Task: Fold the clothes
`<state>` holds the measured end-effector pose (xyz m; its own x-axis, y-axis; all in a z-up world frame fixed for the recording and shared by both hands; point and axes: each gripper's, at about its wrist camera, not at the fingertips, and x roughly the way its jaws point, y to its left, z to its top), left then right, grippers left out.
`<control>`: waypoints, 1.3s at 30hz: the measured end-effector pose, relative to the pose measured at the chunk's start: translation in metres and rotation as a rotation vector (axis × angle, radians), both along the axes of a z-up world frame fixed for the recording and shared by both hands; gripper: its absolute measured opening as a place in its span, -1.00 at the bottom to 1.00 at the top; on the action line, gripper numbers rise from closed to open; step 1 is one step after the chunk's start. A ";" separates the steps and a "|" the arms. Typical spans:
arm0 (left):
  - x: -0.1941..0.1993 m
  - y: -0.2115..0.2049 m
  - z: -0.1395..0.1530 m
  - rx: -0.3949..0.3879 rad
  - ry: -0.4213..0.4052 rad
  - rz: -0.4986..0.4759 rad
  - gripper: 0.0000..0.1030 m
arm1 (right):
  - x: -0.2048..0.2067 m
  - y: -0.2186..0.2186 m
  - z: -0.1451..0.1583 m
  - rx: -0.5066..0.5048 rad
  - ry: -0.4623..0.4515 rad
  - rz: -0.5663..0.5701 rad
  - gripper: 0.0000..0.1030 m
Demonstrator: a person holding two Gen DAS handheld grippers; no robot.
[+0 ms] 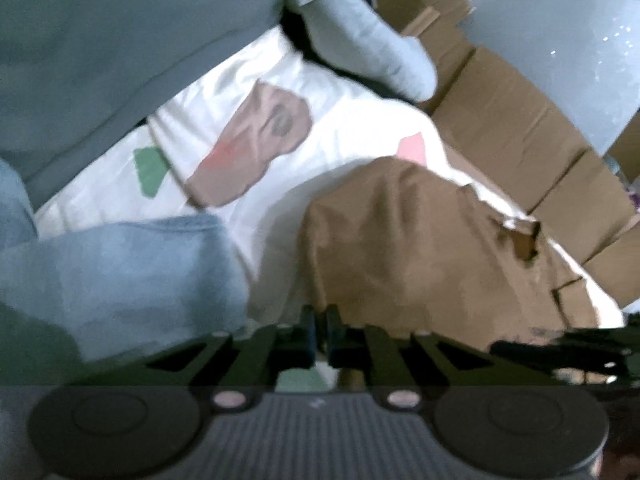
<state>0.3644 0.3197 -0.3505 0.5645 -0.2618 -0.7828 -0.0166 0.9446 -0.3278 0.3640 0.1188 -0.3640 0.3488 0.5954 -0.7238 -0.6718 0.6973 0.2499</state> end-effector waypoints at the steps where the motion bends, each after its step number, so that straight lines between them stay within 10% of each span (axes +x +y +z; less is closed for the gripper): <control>1: 0.001 -0.002 0.004 -0.014 -0.005 -0.004 -0.90 | -0.001 0.003 0.002 0.012 -0.006 0.008 -0.36; 26: 0.029 -0.041 0.045 -0.255 -0.030 -0.038 -0.90 | 0.015 0.042 0.023 0.024 -0.227 -0.038 -0.19; 30: 0.035 -0.045 0.049 -0.269 -0.030 -0.052 -0.90 | 0.020 0.044 0.020 0.009 -0.218 -0.027 -0.96; 35: 0.050 -0.051 0.059 -0.140 -0.046 -0.068 -0.18 | 0.027 0.031 0.023 0.022 -0.214 -0.029 -0.96; 39: 0.069 -0.050 0.058 -0.078 -0.048 -0.088 -0.09 | 0.032 0.020 0.025 0.037 -0.212 -0.038 -0.97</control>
